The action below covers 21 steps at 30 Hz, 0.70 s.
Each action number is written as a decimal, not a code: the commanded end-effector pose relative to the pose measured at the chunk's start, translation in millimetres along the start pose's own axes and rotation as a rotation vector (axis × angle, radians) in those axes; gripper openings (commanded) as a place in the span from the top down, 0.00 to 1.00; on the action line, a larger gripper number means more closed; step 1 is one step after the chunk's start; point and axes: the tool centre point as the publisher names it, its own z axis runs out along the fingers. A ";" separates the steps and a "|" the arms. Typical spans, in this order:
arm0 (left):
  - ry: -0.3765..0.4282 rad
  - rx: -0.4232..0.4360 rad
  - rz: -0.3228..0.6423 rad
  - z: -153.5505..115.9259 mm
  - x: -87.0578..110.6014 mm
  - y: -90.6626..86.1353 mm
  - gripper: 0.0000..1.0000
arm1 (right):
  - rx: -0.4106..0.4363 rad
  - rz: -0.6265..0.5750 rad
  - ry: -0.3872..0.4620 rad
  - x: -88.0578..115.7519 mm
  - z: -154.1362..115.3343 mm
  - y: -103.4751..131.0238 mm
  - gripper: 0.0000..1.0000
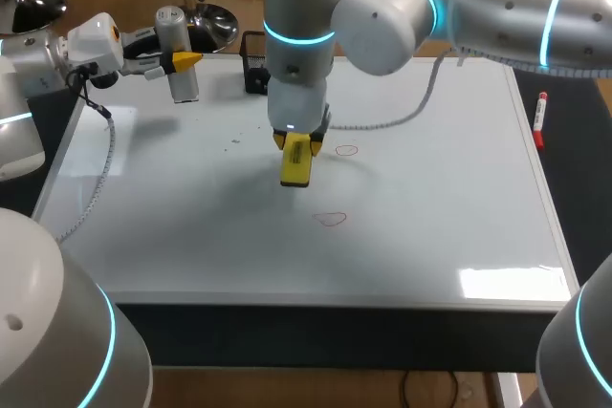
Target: Pick up the inspection probe, press it on each red-marked spot on the whiteboard one by one, put down the probe, pick up the eraser, and wipe off all the red marks.
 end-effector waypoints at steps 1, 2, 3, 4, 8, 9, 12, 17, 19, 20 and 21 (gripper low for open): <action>-0.001 0.000 0.002 0.0 0.5 -1.2 1.00 | 0.009 -0.023 -0.009 -8.8 -9.2 11.6 1.00; -0.001 0.000 0.002 0.0 0.5 -1.2 1.00 | 0.006 -0.031 -0.010 -13.9 -6.2 14.7 1.00; -0.001 0.000 0.002 0.0 0.5 -1.2 1.00 | 0.002 -0.038 -0.012 -18.9 -3.1 18.2 1.00; -0.001 0.000 0.002 0.0 0.5 -1.2 1.00 | -0.003 -0.044 -0.015 -23.7 0.4 21.3 1.00; -0.001 0.000 0.002 0.0 0.5 -1.2 1.00 | -0.013 -0.086 0.005 -42.2 16.0 32.8 1.00; -0.001 0.000 0.002 0.0 0.5 -1.2 1.00 | -0.015 -0.088 0.001 -45.3 19.1 34.2 1.00; -0.001 0.000 0.002 0.0 0.5 -1.2 1.00 | -0.010 -0.101 0.007 -51.6 27.4 35.2 1.00; -0.001 0.000 0.002 0.0 0.5 -1.2 1.00 | -0.007 -0.092 0.024 -52.6 35.6 33.9 1.00; -0.001 0.000 0.002 0.0 0.5 -1.2 1.00 | -0.012 -0.083 0.027 -51.0 39.4 34.3 1.00; -0.001 0.000 0.002 0.0 0.5 -1.2 1.00 | -0.013 -0.082 0.028 -50.4 40.7 34.4 1.00; -0.001 0.000 0.002 0.0 0.5 -1.2 1.00 | -0.015 -0.079 0.028 -49.0 43.3 34.5 1.00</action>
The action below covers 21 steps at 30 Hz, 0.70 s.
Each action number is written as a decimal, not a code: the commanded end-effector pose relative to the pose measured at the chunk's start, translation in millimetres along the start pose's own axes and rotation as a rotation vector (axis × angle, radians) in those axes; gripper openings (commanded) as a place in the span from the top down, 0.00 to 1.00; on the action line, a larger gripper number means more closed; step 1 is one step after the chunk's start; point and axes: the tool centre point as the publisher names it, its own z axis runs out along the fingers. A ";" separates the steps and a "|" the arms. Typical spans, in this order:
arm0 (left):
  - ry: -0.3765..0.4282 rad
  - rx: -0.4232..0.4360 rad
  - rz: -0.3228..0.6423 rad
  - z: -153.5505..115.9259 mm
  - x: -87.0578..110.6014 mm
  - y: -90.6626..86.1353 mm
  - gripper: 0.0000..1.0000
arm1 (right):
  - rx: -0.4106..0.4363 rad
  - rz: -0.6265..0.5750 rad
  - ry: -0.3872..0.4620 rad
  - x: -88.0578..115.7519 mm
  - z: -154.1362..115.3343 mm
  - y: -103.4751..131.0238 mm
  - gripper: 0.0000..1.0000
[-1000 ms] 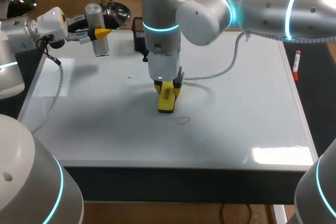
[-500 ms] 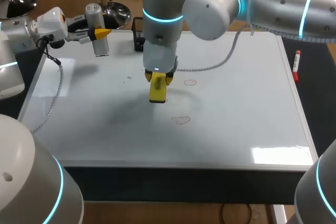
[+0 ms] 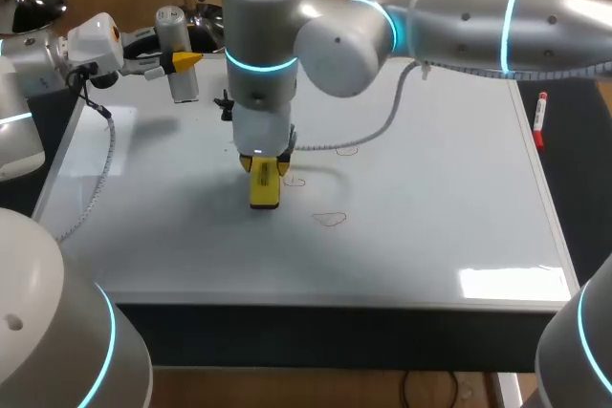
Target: Pick up the inspection probe, press it on each red-marked spot on the whiteboard one by one, put down the probe, pick up the eraser, and wipe off all the red marks.
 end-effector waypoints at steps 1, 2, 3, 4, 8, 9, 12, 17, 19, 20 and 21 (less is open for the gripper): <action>-0.001 0.000 0.002 0.0 0.5 -1.2 1.00 | -0.004 0.006 0.016 -1.3 9.0 -2.0 1.00; -0.001 0.000 0.002 0.0 0.5 -1.2 1.00 | -0.004 0.007 0.018 -0.4 10.7 -1.9 1.00; -0.001 0.000 0.002 0.0 0.5 -1.2 1.00 | -0.006 0.008 0.021 0.9 13.5 -1.8 1.00; -0.001 0.000 0.002 0.0 0.5 -1.2 1.00 | -0.011 0.010 0.026 1.8 16.1 -1.7 1.00; -0.001 0.000 0.002 0.0 0.5 -1.2 1.00 | -0.025 0.004 0.026 2.5 21.3 0.1 1.00; -0.001 0.000 0.002 0.0 0.5 -1.2 1.00 | -0.026 0.003 0.026 2.5 21.9 0.1 1.00; -0.001 0.000 0.002 0.0 0.5 -1.2 1.00 | -0.032 0.001 0.026 3.6 23.1 0.1 1.00; -0.001 0.000 0.002 0.0 0.5 -1.2 1.00 | -0.039 0.019 0.026 11.7 25.2 -2.3 1.00; -0.001 0.000 0.002 0.0 0.5 -1.2 1.00 | -0.043 0.032 0.030 16.8 26.5 -3.1 1.00; -0.001 0.000 0.002 0.0 0.5 -1.2 1.00 | -0.043 0.039 0.033 19.3 27.5 -3.3 1.00; -0.001 0.000 0.002 0.0 0.5 -1.2 1.00 | -0.046 0.044 0.033 22.0 28.9 -3.3 1.00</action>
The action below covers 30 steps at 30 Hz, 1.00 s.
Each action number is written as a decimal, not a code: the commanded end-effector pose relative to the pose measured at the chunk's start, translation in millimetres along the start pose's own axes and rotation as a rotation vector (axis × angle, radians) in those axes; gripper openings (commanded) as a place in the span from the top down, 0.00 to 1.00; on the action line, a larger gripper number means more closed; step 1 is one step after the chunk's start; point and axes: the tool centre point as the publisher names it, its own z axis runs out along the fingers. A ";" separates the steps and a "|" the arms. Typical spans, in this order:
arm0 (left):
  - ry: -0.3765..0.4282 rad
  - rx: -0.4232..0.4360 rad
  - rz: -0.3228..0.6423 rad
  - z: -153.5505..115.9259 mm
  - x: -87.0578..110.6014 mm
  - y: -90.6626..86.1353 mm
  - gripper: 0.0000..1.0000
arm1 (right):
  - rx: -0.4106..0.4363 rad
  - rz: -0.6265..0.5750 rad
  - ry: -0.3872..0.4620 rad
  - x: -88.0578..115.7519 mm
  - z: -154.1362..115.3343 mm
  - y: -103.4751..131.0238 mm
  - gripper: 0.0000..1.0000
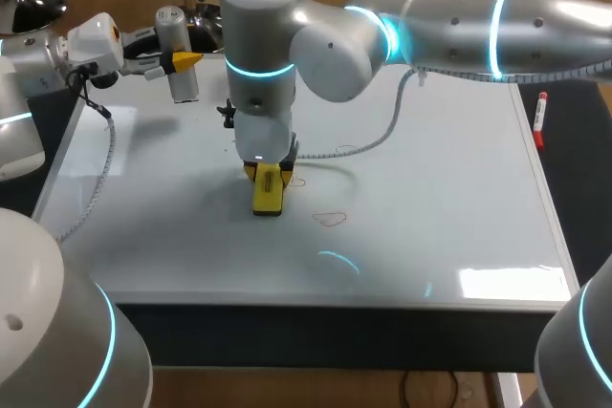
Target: Pick up the inspection probe, press it on each red-marked spot on the whiteboard one by one, put down the probe, pick up the eraser, and wipe off all the red marks.
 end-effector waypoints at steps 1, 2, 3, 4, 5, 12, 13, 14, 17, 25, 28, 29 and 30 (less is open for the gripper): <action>-0.001 0.000 0.002 0.0 0.5 -1.2 1.00 | -0.005 0.013 0.001 12.5 8.3 -2.5 1.00; -0.001 0.000 0.002 0.0 0.5 -1.2 1.00 | -0.010 0.022 0.002 15.0 10.1 -2.3 1.00; -0.001 0.000 0.002 0.0 0.5 -1.2 1.00 | -0.015 0.028 0.002 17.7 12.0 -2.1 1.00; -0.001 0.000 0.002 0.0 0.5 -1.2 1.00 | -0.018 0.034 0.005 20.3 13.8 -1.8 1.00; -0.001 0.000 0.002 0.0 0.5 -1.2 1.00 | -0.021 0.039 0.006 23.0 15.2 -1.4 1.00; -0.001 0.000 0.002 0.0 0.5 -1.2 1.00 | -0.041 0.078 0.019 42.5 25.4 2.1 1.00; -0.001 0.000 0.002 0.0 0.5 -1.2 1.00 | -0.044 0.083 0.019 45.2 27.3 2.1 1.00; -0.001 0.000 0.002 0.0 0.5 -1.2 1.00 | -0.046 0.085 0.023 47.3 29.3 2.4 1.00; -0.001 0.000 0.002 0.0 0.5 -1.2 1.00 | -0.050 0.096 0.030 53.0 33.7 3.2 1.00; -0.001 0.000 0.002 0.0 0.5 -1.2 1.00 | -0.059 0.131 0.054 74.3 40.4 -1.4 1.00; -0.001 0.000 0.002 0.0 0.5 -1.2 1.00 | -0.051 0.144 0.060 80.9 37.5 -4.6 1.00; -0.001 0.000 0.002 0.0 0.5 -1.2 1.00 | -0.049 0.147 0.060 82.1 35.4 -5.6 1.00; -0.001 0.000 0.002 0.0 0.5 -1.2 1.00 | -0.044 0.151 0.058 83.1 33.0 -6.7 1.00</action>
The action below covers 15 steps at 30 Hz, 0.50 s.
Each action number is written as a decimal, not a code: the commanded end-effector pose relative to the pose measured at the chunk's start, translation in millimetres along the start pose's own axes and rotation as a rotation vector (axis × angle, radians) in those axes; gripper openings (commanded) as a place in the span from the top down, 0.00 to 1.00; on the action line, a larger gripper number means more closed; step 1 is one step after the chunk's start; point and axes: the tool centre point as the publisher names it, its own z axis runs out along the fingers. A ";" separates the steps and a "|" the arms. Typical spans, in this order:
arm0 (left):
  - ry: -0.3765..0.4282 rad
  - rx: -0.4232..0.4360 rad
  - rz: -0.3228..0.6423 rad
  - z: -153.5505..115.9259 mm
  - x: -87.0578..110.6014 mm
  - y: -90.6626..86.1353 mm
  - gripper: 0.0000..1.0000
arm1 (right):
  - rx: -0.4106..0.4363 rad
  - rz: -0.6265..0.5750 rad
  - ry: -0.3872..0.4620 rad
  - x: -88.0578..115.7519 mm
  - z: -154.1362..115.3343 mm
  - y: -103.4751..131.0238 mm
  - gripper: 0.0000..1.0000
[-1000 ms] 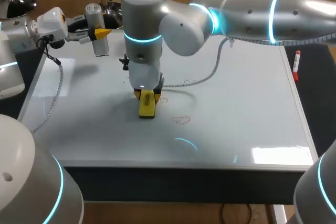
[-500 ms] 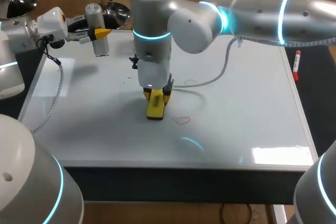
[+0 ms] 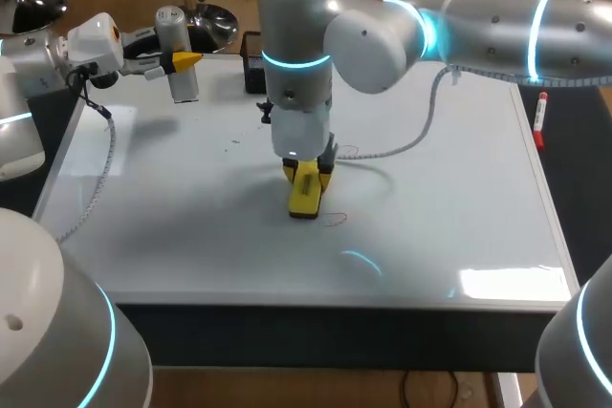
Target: Pick up the inspection probe, press it on each red-marked spot on the whiteboard one by one, put down the probe, pick up the eraser, and wipe off all the red marks.
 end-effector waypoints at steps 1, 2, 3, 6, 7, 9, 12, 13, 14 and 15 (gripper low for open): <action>-0.001 0.000 0.002 -0.1 0.5 -1.2 1.00 | 0.015 0.005 -0.012 8.7 29.8 -6.8 1.00; -0.001 0.000 0.002 -0.1 0.5 -1.2 1.00 | 0.021 0.004 -0.018 8.2 24.6 -7.2 1.00; -0.001 0.000 0.002 -0.1 0.5 -1.2 1.00 | 0.029 0.002 -0.023 7.6 18.4 -7.3 1.00; -0.001 0.000 0.002 -0.1 0.5 -1.2 1.00 | 0.031 -0.021 -0.049 3.7 -3.7 -6.1 1.00; -0.001 0.000 0.002 -0.1 0.5 -1.2 1.00 | 0.030 -0.032 -0.055 2.1 -11.3 -5.7 1.00; -0.001 0.000 0.002 -0.1 0.5 -1.2 1.00 | 0.012 -0.060 -0.101 -1.0 -28.7 -5.8 1.00; -0.001 0.000 0.002 -0.1 0.5 -1.2 1.00 | 0.009 -0.102 -0.150 -4.5 -53.4 -11.4 1.00; -0.001 0.000 0.002 -0.1 0.5 -1.2 1.00 | 0.022 -0.116 -0.154 -5.4 -60.7 -14.0 1.00; -0.001 0.000 0.002 -0.1 0.5 -1.2 1.00 | 0.032 -0.133 -0.155 -6.6 -68.2 -16.4 1.00; -0.001 0.000 0.002 -0.1 0.5 -1.2 1.00 | 0.045 -0.137 -0.156 -7.1 -73.5 -19.0 1.00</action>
